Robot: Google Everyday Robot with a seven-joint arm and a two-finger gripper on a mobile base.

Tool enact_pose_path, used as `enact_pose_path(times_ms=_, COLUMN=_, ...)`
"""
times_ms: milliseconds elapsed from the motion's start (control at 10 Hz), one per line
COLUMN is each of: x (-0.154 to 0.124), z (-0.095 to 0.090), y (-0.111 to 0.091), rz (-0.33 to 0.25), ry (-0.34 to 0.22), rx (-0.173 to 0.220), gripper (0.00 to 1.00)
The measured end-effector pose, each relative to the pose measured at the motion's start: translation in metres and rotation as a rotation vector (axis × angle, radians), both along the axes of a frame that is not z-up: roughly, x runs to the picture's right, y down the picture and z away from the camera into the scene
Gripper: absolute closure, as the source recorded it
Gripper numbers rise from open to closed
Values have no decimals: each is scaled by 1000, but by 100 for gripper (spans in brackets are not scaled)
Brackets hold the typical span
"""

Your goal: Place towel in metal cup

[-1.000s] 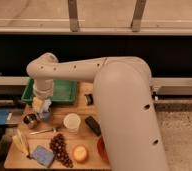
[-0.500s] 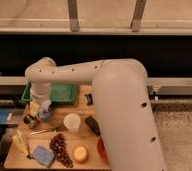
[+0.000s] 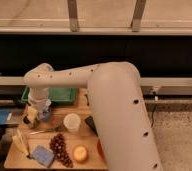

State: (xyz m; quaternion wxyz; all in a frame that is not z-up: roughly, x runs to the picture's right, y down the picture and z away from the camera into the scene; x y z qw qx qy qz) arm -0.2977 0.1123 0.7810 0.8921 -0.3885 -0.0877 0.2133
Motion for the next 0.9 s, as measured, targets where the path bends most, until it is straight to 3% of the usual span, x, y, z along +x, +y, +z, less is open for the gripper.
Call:
enact_pose_path(times_ms=500, x=0, z=-6, y=-2, rz=-16, ry=15, rx=48, gripper=93)
enact_pose_path(times_ms=600, x=0, z=-8, y=-3, rz=-19, ry=20, rx=58, gripper=98)
enact_pose_path(times_ms=900, x=1, z=-20, y=-20, rz=-29, ry=43, rx=125, gripper=100)
